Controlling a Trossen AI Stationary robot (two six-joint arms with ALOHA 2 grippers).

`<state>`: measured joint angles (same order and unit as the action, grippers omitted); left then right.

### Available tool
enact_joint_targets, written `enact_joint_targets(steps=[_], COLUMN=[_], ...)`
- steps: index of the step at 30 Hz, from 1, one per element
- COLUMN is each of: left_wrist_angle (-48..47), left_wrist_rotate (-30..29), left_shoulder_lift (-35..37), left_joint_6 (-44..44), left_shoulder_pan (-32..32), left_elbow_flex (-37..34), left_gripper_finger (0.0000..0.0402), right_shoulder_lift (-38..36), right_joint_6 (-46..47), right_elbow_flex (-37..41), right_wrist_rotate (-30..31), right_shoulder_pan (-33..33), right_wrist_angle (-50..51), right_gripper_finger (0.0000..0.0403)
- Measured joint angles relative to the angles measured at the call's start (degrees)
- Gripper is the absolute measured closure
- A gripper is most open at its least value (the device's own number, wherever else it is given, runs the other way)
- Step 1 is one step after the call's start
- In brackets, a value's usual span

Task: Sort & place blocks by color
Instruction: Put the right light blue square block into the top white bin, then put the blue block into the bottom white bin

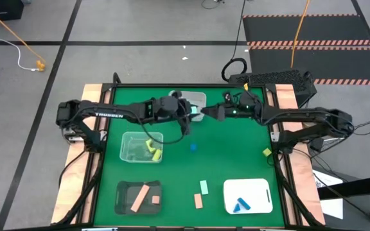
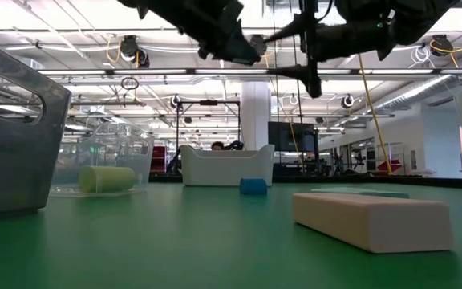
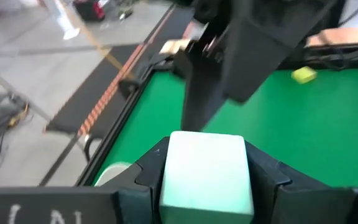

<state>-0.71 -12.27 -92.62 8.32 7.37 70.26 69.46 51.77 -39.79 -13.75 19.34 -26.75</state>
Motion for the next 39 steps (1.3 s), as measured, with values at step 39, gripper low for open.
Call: enact_joint_targets(steps=[39], left_wrist_angle=[-6.34], left_wrist_rotate=[-0.03], left_shoulder_lift=[-12.87], left_joint_6=[-43.19], left_shoulder_pan=[11.87], left_elbow_flex=[-0.04], left_gripper_finger=[0.0131], right_shoulder_lift=[-4.53], right_joint_6=[-18.09], right_elbow_flex=[0.04], right_wrist_rotate=[15.15], right_shoulder_pan=[-11.99], right_wrist_angle=[27.98], right_gripper_finger=[0.0147])
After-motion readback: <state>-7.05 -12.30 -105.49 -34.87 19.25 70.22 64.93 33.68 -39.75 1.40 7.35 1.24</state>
